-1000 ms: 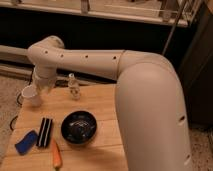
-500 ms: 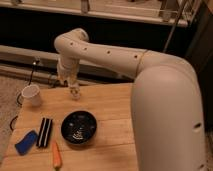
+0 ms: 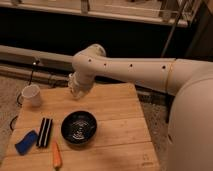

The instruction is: Move the arm in a circular motion

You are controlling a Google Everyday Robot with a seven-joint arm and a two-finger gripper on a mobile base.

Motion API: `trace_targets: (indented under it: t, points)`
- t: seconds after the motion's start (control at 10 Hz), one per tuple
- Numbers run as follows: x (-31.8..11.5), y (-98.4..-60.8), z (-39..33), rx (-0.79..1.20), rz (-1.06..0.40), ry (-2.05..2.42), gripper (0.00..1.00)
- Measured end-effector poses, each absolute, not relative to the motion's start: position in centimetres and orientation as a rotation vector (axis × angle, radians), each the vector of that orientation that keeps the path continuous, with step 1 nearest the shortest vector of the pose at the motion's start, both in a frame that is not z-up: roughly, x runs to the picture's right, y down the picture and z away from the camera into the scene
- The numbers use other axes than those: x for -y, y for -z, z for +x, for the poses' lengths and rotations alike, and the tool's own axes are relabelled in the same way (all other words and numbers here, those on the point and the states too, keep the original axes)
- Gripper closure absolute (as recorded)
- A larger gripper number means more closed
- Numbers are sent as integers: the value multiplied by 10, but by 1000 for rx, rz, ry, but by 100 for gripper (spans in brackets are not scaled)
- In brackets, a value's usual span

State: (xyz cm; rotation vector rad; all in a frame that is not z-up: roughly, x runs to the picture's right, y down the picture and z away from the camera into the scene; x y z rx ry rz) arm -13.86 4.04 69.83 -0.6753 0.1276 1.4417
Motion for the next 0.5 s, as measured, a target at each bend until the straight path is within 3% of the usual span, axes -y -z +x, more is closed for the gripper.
trace_targets:
  t: [0.5]
  points:
    - [-107,-627,-215,-115,-725,-1229,62]
